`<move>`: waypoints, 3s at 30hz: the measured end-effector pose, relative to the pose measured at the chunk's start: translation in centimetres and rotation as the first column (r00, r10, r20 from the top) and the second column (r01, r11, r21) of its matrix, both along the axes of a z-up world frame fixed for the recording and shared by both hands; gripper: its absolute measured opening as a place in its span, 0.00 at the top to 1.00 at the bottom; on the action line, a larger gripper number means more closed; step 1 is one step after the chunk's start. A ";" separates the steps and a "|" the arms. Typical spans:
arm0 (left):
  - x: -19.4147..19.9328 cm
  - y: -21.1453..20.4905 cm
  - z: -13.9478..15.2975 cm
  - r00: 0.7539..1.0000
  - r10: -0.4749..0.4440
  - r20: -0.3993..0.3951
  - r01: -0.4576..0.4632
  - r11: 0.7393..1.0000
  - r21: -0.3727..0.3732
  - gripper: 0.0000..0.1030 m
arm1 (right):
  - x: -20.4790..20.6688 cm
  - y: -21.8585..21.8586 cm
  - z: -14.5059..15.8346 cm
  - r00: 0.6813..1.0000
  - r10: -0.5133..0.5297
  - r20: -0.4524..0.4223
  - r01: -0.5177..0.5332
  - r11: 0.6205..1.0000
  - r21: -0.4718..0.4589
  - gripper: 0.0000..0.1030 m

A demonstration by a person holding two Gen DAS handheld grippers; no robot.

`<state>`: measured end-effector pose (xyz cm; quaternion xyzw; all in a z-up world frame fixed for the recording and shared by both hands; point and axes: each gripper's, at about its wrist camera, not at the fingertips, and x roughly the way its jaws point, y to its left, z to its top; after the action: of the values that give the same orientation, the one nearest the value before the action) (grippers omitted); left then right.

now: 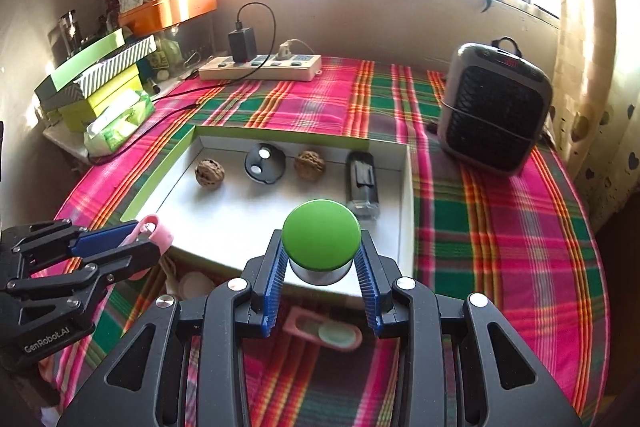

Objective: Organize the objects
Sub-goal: 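Carry the green lamp and pink earhook over the white box lid, then open both grippers to release the lamp and earhook inside the box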

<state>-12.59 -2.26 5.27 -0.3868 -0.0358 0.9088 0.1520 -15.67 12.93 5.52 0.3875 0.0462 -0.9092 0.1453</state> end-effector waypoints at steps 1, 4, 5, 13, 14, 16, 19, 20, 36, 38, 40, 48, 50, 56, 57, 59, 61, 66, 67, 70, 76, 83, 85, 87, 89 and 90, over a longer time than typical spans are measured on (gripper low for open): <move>-0.3 -0.1 0.0 1.000 0.001 0.002 -0.001 1.000 0.004 0.79 | -0.4 -0.3 -0.1 1.000 0.005 0.003 -0.005 1.000 0.001 0.66; -1.1 -0.5 -0.2 1.000 0.011 0.008 -0.011 1.000 0.004 0.79 | -1.7 -1.0 -0.5 1.000 0.017 0.016 -0.017 1.000 0.004 0.65; -1.5 -0.6 -0.3 1.000 0.016 0.009 -0.016 1.000 0.002 0.79 | -2.0 -1.2 -0.5 1.000 0.020 0.017 -0.020 1.000 0.005 0.65; -3.4 -1.2 -1.0 0.999 0.033 0.029 -0.033 0.999 -0.007 0.79 | -4.4 -2.7 -1.5 0.998 0.048 0.045 -0.049 0.999 0.013 0.66; -3.7 -1.3 -1.1 0.999 0.035 0.031 -0.035 0.999 -0.009 0.79 | -4.7 -2.9 -1.7 0.997 0.050 0.051 -0.051 0.999 0.018 0.65; -4.1 -1.4 -1.3 0.999 0.034 0.035 -0.033 0.999 -0.010 0.79 | -5.1 -3.2 -2.1 0.997 0.053 0.063 -0.055 0.998 0.025 0.65; -4.9 -1.3 -1.7 0.998 0.033 0.047 -0.032 0.999 -0.020 0.79 | -5.7 -3.5 -2.6 0.995 0.054 0.078 -0.056 0.998 0.031 0.65; -5.2 -1.3 -1.9 0.998 0.038 0.055 -0.037 0.999 -0.025 0.79 | -5.9 -3.6 -2.7 0.995 0.052 0.082 -0.055 0.998 0.034 0.65; -7.4 -1.1 -2.9 0.995 0.047 0.089 -0.042 0.997 -0.062 0.79 | -7.9 -4.8 -4.3 0.992 0.053 0.116 -0.064 0.994 0.090 0.65; -7.8 -1.0 -3.0 0.995 0.051 0.090 -0.045 0.996 -0.074 0.79 | -8.1 -4.9 -4.4 0.992 0.054 0.117 -0.065 0.993 0.097 0.65; -7.9 -0.9 -3.0 0.995 0.048 0.089 -0.042 0.996 -0.077 0.79 | -8.1 -5.1 -4.5 0.992 0.056 0.115 -0.068 0.992 0.102 0.65; -8.7 -0.7 -3.2 0.995 0.058 0.083 -0.049 0.994 -0.099 0.79 | -8.8 -5.4 -4.7 0.992 0.052 0.111 -0.065 0.992 0.109 0.65; -8.9 -0.7 -3.2 0.995 0.061 0.082 -0.053 0.994 -0.100 0.79 | -8.8 -5.4 -4.8 0.993 0.053 0.106 -0.065 0.991 0.113 0.65; -9.3 -0.7 -3.2 0.995 0.069 0.078 -0.061 0.993 -0.106 0.79 | -9.0 -5.4 -4.8 0.994 0.053 0.099 -0.063 0.992 0.107 0.65; -9.3 -0.7 -3.2 0.995 0.069 0.077 -0.060 0.992 -0.107 0.79 | -9.0 -5.4 -4.8 0.994 0.052 0.098 -0.063 0.992 0.105 0.65; -9.3 -0.6 -3.2 0.995 0.070 0.073 -0.061 0.992 -0.112 0.79 | -9.0 -5.4 -4.8 0.994 0.050 0.096 -0.060 0.993 0.101 0.65; -9.3 -0.5 -3.3 0.995 0.070 0.072 -0.062 0.991 -0.118 0.79 | -9.0 -5.4 -4.9 0.994 0.050 0.094 -0.059 0.993 0.101 0.65; -9.3 -0.5 -3.3 0.995 0.070 0.073 -0.061 0.991 -0.119 0.79 | -8.9 -5.4 -4.9 0.995 0.048 0.089 -0.057 0.993 0.104 0.65; -9.3 -0.5 -3.4 0.995 0.070 0.072 -0.061 0.991 -0.120 0.79 | -8.9 -5.4 -4.9 0.995 0.047 0.089 -0.057 0.993 0.103 0.65; -9.2 -0.5 -3.4 0.995 0.071 0.071 -0.062 0.991 -0.118 0.79 | -8.9 -5.4 -4.9 0.995 0.045 0.088 -0.054 0.994 0.100 0.65; -9.2 -0.4 -3.4 0.995 0.071 0.073 -0.062 0.991 -0.119 0.79 | -9.0 -5.3 -4.9 0.995 0.038 0.088 -0.046 0.994 0.096 0.60; -9.2 -0.5 -3.3 0.995 0.072 0.075 -0.063 0.991 -0.115 0.74 | -8.8 -5.1 -4.9 0.995 0.029 0.094 -0.038 0.995 0.089 0.59; -9.1 -0.6 -3.2 0.995 0.071 0.076 -0.062 0.992 -0.110 0.73 | -8.7 -5.1 -4.9 0.995 0.025 0.094 -0.034 0.996 0.088 0.56; -9.1 -0.6 -3.2 0.995 0.071 0.077 -0.062 0.992 -0.111 0.71 | -8.6 -4.9 -4.8 0.995 0.022 0.094 -0.030 0.996 0.085 0.53; -9.0 -0.8 -3.1 0.994 0.073 0.077 -0.065 0.992 -0.107 0.68 | -8.5 -4.8 -4.7 0.996 0.020 0.091 -0.027 0.996 0.083 0.53; -8.9 -0.8 -3.1 0.994 0.073 0.078 -0.065 0.992 -0.106 0.67 | -8.4 -4.8 -4.7 0.996 0.018 0.089 -0.025 0.996 0.084 0.53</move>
<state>-21.50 -3.03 2.18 -0.4296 -0.0085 0.8976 0.0986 -24.07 8.13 0.87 0.4326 0.0826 -0.8867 0.1404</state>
